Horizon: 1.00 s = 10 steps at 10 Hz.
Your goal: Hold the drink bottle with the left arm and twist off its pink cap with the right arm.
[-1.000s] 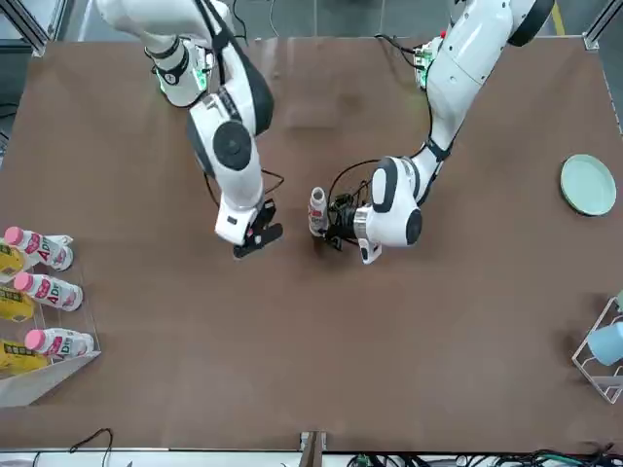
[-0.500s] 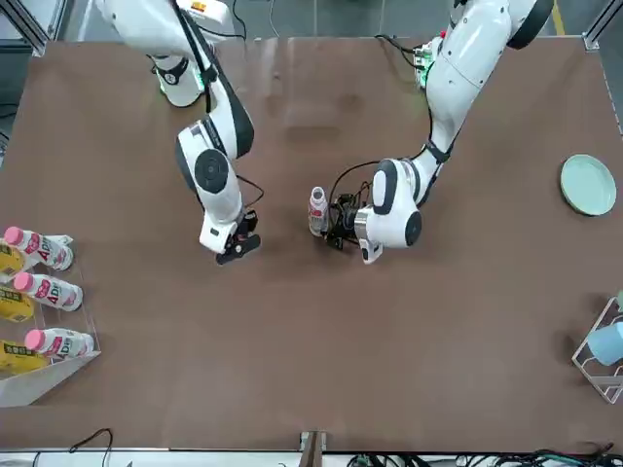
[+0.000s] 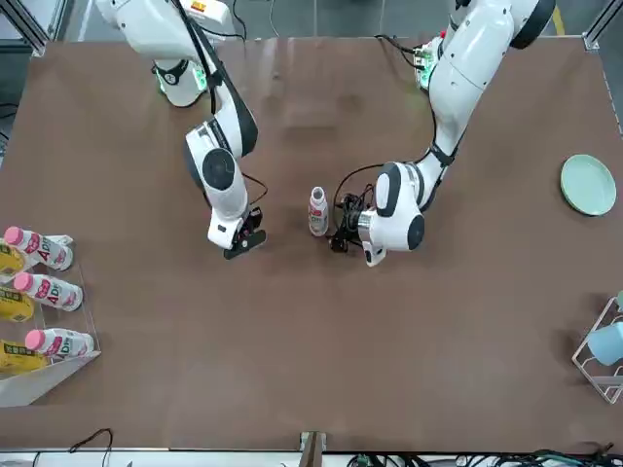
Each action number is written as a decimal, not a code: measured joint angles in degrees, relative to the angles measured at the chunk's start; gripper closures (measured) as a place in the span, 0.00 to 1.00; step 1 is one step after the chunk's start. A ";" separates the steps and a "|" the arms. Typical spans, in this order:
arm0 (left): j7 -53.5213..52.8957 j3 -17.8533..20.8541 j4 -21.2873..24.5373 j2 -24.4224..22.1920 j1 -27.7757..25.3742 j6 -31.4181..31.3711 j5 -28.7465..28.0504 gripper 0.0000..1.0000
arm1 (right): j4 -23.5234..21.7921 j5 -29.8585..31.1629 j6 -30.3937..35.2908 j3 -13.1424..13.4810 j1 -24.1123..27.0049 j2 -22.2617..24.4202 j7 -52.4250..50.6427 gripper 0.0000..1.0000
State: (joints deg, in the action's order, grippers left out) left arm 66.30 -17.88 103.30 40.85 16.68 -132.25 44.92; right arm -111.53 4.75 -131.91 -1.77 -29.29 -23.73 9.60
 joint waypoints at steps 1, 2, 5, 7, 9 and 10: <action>0.00 0.01 -0.13 -0.05 -0.78 0.49 -1.05 0.00 | -0.06 0.00 -0.14 0.00 0.00 -0.37 0.00 0.53; 0.00 0.01 -0.21 -0.26 -1.40 1.18 -2.32 0.00 | -0.06 0.00 -0.18 0.00 0.00 -0.57 0.00 0.52; 0.00 0.07 -0.69 -1.44 -1.74 4.64 -5.83 0.00 | 0.04 0.00 -0.18 -0.06 -0.09 -0.57 -0.05 0.30; -0.48 1.14 -0.73 -2.44 -1.69 5.46 -6.67 0.00 | 1.06 0.01 0.71 -0.03 -0.08 0.15 -0.04 0.06; -1.42 2.73 -0.78 -3.51 -1.69 6.56 -7.51 0.00 | 3.84 0.01 6.60 0.21 0.18 3.97 0.06 0.00; -3.35 3.69 -0.82 -4.12 -1.59 7.23 -8.09 0.00 | 5.56 0.01 10.43 0.46 0.93 7.23 0.10 0.00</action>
State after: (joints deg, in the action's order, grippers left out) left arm 62.95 -14.19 102.48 36.73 15.08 -125.02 36.83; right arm -105.98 4.76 -121.47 -1.31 -28.36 -16.51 9.70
